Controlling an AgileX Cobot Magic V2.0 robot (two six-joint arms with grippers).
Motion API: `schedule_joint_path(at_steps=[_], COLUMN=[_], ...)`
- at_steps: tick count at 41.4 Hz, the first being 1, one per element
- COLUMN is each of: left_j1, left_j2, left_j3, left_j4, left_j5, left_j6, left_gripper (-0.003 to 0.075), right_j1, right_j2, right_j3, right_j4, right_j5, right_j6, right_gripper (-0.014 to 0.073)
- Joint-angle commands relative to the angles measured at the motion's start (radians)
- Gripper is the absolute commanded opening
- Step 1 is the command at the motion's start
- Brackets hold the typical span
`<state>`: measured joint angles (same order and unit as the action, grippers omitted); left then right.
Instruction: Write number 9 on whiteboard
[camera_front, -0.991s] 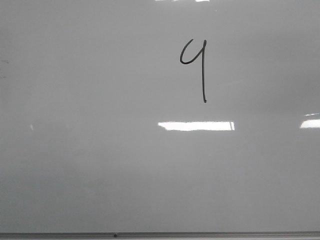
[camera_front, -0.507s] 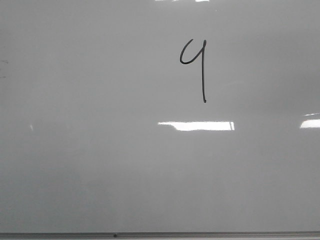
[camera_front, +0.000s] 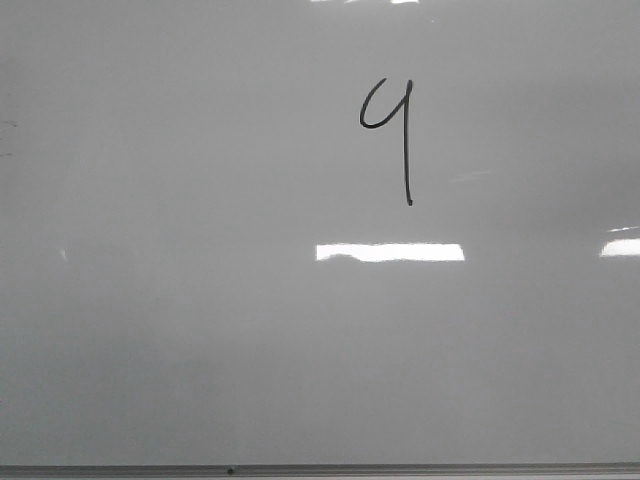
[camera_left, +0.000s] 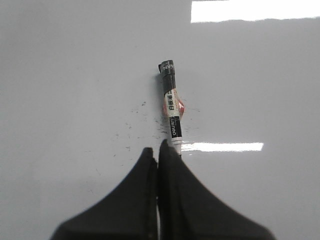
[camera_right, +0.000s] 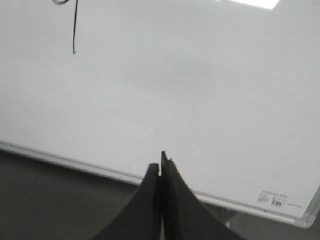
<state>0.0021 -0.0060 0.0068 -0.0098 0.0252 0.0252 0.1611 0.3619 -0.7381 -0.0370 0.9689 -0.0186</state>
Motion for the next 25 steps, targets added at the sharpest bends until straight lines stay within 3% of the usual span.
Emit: schedule_joint_path(at_steps=[1, 13, 25], left_j1=[-0.008, -0.008, -0.008], left_j2=[-0.018, -0.018, -0.018], left_j3=[0.002, 0.002, 0.002], left_j4=[-0.011, -0.011, -0.011], left_j5=[-0.09, -0.09, -0.09], left_j6=[-0.001, -0.001, -0.001], left_gripper=[-0.0019, -0.0019, -0.0019], right_j1=[-0.068, -0.203, -0.217], right_j2=[-0.094, -0.301, -0.383], right_j3=[0.1, 0.446, 0.677], right_j4=[-0.015, -0.014, -0.014], right_j5=[-0.264, -0.64, -0.917], right_j6=[-0.004, -0.004, -0.004], right_gripper=[-0.0069, -0.0069, -0.0069])
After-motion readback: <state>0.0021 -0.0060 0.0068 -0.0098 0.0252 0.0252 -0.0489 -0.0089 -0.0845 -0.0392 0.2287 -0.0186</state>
